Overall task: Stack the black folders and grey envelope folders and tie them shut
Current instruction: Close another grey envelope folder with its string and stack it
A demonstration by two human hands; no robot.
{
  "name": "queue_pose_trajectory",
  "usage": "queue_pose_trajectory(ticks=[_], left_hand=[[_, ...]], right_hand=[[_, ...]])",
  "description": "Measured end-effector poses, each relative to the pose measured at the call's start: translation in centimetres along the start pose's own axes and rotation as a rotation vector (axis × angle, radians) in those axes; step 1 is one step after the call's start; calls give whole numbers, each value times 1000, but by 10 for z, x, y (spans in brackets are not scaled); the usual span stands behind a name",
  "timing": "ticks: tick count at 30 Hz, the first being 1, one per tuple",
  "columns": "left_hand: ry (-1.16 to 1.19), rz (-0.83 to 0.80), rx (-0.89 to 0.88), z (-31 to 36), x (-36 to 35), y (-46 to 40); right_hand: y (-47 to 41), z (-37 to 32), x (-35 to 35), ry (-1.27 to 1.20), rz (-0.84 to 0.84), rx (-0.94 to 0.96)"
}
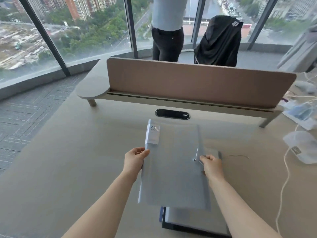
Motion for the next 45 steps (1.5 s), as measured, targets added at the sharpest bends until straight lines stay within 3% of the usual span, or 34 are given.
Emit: queue_pose_trajectory(ticks=[12, 25, 45], left_hand=[[-194, -77, 37, -37, -82, 18], [-401, -15, 32, -64, -87, 25], [-459, -61, 134, -100, -90, 34]], right_hand=[[-7, 63, 80, 39, 58, -94], [-4, 100, 79, 231, -84, -134], [-12, 105, 84, 358, -33, -112]])
Point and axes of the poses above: each hand's wrist, its own y-axis away from the middle knuckle, its own x-axis out of the back of the hand, z = x × y, the point moved 10 cm from there along -y, towards the middle knuckle, and after that the axes turned 4 degrees about x, right-handed, at the moved point
